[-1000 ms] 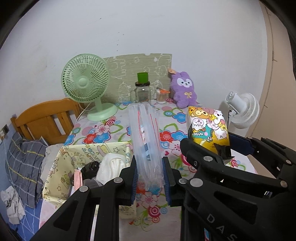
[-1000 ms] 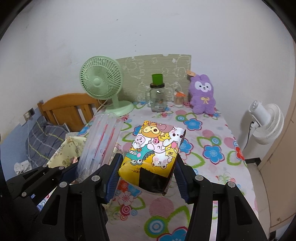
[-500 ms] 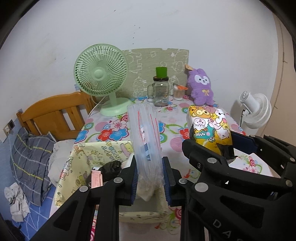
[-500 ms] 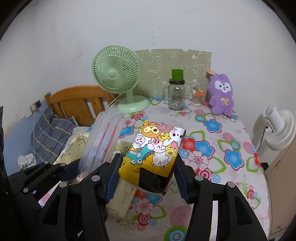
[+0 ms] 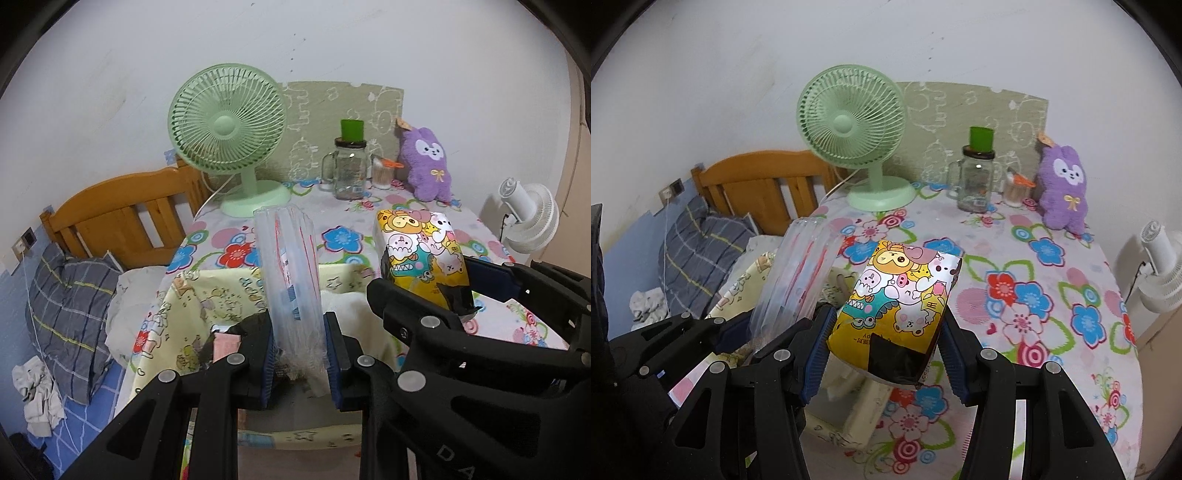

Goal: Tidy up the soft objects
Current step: 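Lift the straw bag and tissue pack and carry them toward the yellow box, then lower the straw bag and tissue pack into the box and open both grippers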

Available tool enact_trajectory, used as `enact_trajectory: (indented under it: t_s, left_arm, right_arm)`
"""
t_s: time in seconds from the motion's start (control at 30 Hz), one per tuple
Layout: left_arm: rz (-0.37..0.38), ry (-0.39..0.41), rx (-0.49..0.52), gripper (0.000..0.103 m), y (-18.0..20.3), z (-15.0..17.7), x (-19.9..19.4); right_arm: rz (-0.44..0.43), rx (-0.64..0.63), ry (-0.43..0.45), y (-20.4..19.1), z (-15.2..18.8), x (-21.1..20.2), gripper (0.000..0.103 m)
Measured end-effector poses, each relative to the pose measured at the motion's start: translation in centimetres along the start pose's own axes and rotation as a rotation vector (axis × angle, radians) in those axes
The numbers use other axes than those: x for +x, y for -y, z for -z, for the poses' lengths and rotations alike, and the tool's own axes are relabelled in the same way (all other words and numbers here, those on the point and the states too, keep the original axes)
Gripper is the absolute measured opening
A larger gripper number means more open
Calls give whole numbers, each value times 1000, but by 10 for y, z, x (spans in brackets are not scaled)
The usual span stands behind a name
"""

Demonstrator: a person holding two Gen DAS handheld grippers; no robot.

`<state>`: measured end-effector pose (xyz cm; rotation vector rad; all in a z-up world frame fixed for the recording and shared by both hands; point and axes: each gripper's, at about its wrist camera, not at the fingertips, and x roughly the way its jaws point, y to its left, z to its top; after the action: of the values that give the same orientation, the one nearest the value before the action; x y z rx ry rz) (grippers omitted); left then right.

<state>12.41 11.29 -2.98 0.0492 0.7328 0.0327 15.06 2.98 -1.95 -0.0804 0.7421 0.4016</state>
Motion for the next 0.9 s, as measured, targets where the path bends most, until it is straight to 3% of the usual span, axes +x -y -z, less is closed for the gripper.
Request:
enact_trajectory:
  t_s: [0.57, 0.77, 0.9]
  left_arm:
    - [-57, -74, -14, 24, -36, 16, 28]
    - [-80, -103, -35, 28, -47, 23, 35]
    - [-94, -112, -43, 36, -50, 25, 36]
  right_arm:
    - [-63, -31, -48, -28, 0, 38, 57]
    - [-81, -46, -62, -36, 0, 48, 57]
    - [-88, -57, -66, -41, 0, 54, 57]
